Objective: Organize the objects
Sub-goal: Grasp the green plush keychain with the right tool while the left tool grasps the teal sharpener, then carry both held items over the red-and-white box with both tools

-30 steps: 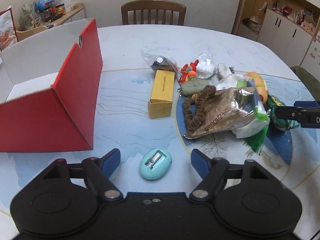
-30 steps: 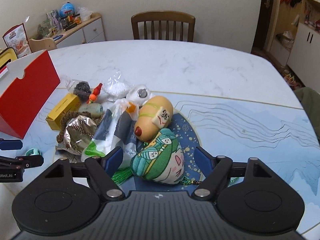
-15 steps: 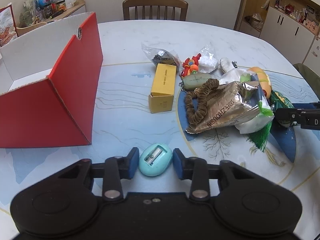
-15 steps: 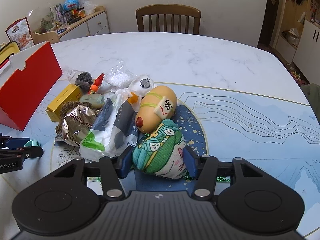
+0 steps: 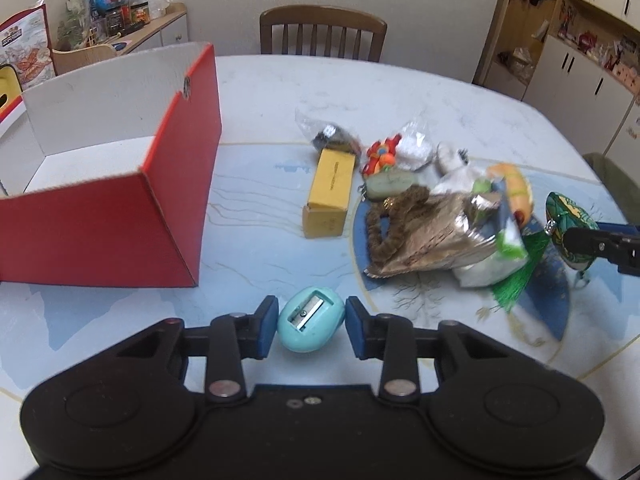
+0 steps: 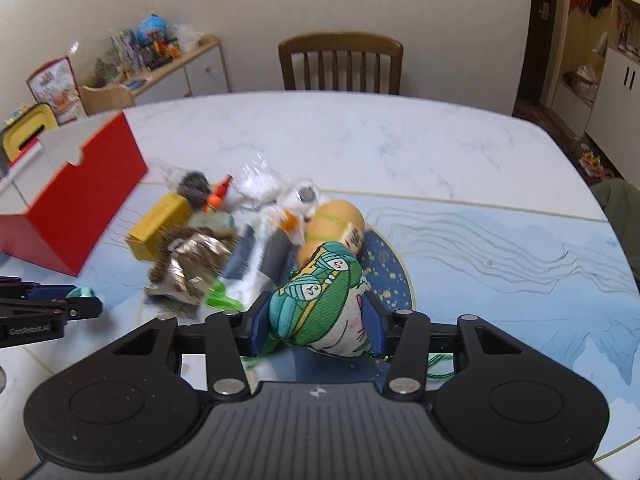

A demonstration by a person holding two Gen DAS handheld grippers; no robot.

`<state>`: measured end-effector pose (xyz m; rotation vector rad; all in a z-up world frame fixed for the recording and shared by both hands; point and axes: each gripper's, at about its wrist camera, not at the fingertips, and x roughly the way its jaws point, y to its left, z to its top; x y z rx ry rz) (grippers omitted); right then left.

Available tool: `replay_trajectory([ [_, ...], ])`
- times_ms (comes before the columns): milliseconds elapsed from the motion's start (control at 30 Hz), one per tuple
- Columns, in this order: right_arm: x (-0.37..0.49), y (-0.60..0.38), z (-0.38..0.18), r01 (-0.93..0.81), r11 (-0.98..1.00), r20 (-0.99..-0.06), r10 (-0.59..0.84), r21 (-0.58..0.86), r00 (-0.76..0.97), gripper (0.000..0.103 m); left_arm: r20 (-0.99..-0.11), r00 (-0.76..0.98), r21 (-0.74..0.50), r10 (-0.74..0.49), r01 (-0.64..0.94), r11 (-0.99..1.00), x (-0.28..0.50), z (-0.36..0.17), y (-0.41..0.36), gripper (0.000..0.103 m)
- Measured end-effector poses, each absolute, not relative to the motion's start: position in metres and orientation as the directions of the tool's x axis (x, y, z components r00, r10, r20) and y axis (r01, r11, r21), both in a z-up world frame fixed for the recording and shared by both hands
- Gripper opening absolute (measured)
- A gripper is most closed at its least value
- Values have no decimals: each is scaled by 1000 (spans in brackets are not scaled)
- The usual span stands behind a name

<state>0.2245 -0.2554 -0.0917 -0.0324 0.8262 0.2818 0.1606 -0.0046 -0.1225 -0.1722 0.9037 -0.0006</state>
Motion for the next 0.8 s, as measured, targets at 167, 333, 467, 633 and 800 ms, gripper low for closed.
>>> replay_trajectory([
  [167, 213, -255, -67, -286, 953, -703, 272, 102, 656, 46, -762, 640, -187, -96, -76, 980, 153, -98, -4, 35],
  [333, 205, -248, -45, -326, 938, -684, 312, 115, 660, 46, -755, 646, -229, -114, -96, 969, 150, -76, 3, 35],
  [467, 199, -236, -27, -358, 927, -669, 339, 116, 661, 46, -751, 651, -234, -111, -105, 967, 150, -61, 13, 35],
  [633, 196, -209, -4, -399, 910, -651, 372, 114, 662, 46, -747, 654, -243, -115, -108, 964, 153, -47, 36, 35],
  [800, 197, -167, 15, -439, 891, -646, 402, 114, 649, 46, -745, 656, -243, -122, -97, 965, 156, -38, 67, 35],
])
